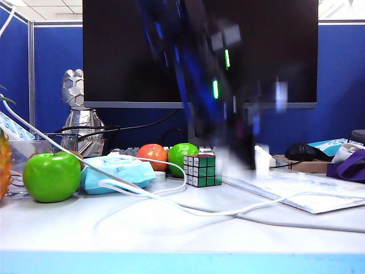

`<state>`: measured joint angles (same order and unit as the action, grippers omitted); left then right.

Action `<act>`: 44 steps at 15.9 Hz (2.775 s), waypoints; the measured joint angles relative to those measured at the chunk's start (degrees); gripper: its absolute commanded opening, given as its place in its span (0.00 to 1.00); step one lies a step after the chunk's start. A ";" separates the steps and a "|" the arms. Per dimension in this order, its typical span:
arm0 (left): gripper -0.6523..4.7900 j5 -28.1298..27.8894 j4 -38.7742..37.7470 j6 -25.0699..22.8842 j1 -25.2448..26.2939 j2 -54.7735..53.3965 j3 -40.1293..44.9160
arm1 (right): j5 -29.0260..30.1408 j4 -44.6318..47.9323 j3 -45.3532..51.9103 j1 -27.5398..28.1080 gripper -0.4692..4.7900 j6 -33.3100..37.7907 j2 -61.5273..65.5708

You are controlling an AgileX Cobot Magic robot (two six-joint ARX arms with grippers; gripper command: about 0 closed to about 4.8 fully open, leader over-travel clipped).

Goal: Pick up the Type-C charging cable and the charging base, insert one end of the Type-C charger into the corresponding slot on the base, and finally place the plugged-in charger back on the table.

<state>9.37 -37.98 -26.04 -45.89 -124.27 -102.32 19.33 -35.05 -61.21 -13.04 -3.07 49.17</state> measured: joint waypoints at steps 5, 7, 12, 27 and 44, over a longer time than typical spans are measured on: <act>0.11 8.15 -3.28 1.03 2.69 26.08 -0.24 | -6.86 -11.74 -0.02 0.02 0.09 0.02 0.26; 0.11 8.15 -2.78 1.31 3.39 30.93 -0.24 | -11.23 -17.42 -0.07 0.26 0.09 2.49 2.05; 0.11 8.48 4.24 6.43 3.50 41.22 -0.24 | -13.00 -26.23 0.00 0.28 0.09 11.28 15.69; 0.11 11.10 8.63 12.81 3.52 46.47 -0.24 | -29.73 -16.55 -0.26 0.31 0.52 -0.76 46.86; 0.11 11.10 6.86 12.81 3.50 46.47 -0.24 | -30.03 -16.46 -1.27 0.31 0.08 -7.74 50.01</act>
<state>20.47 -31.11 -13.23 -42.39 -77.80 -102.56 -10.70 -51.51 -62.48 -12.73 -10.81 99.18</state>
